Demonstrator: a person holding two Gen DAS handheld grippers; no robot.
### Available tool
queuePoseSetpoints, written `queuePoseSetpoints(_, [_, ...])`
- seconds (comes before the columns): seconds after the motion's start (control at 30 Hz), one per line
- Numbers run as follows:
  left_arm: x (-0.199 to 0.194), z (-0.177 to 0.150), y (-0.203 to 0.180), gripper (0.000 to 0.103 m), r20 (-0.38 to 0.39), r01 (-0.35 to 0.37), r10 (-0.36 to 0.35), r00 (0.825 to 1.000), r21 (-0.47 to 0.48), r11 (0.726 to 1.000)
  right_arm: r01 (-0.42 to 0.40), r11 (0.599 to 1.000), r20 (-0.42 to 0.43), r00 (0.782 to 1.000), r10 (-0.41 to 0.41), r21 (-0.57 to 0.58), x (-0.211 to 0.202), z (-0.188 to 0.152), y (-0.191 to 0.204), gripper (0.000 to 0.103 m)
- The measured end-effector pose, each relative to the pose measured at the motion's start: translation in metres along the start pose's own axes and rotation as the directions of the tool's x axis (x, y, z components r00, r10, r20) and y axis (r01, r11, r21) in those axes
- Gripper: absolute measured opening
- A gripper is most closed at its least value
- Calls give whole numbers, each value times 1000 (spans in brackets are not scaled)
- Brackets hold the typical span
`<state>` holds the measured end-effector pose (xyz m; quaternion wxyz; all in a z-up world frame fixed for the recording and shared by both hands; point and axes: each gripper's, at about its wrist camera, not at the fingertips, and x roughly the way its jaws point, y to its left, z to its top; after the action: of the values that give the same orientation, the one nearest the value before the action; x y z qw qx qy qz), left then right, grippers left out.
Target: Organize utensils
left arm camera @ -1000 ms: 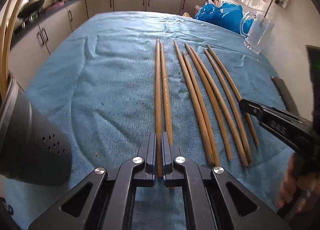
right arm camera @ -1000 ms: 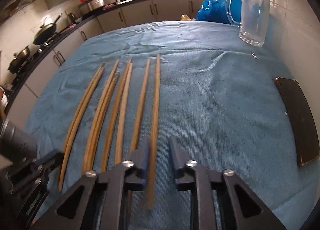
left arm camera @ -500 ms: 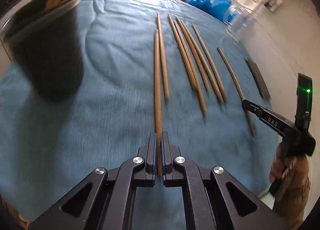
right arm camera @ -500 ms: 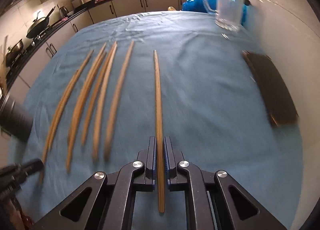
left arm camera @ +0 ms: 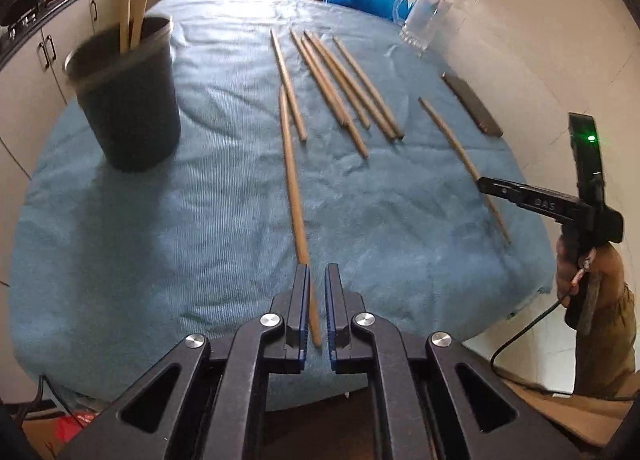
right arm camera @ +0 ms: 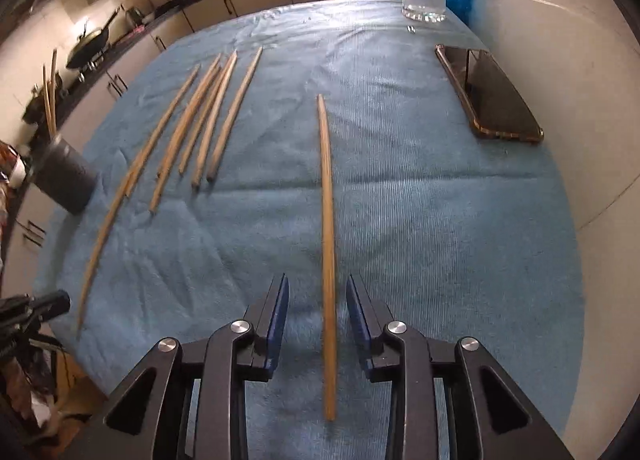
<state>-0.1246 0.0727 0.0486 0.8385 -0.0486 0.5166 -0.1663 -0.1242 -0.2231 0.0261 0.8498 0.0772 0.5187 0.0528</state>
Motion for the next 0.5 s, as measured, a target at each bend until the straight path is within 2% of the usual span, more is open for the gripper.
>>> queuePoseSetpoints(0.17, [21,37,0,7,19,-43,43,999,-29,999,34,999,-1,999,-34,-8,16,33,2,32])
queuePoseSetpoints(0.37, [71,74,5,7,-42,-130,129,991,-21,991,79,997,-47,996,-79,-15,46,64,4,32])
queuePoseSetpoints(0.47, [77,85,11,7,-46,-134,132,990,-41,990,106,994,-63,992,-108,-37,52,76,7,31])
queuePoseSetpoints(0.5, [78,88,12,7,-52,-136,134,990,-46,990,114,992,-71,991,-117,-48,54,78,8,28])
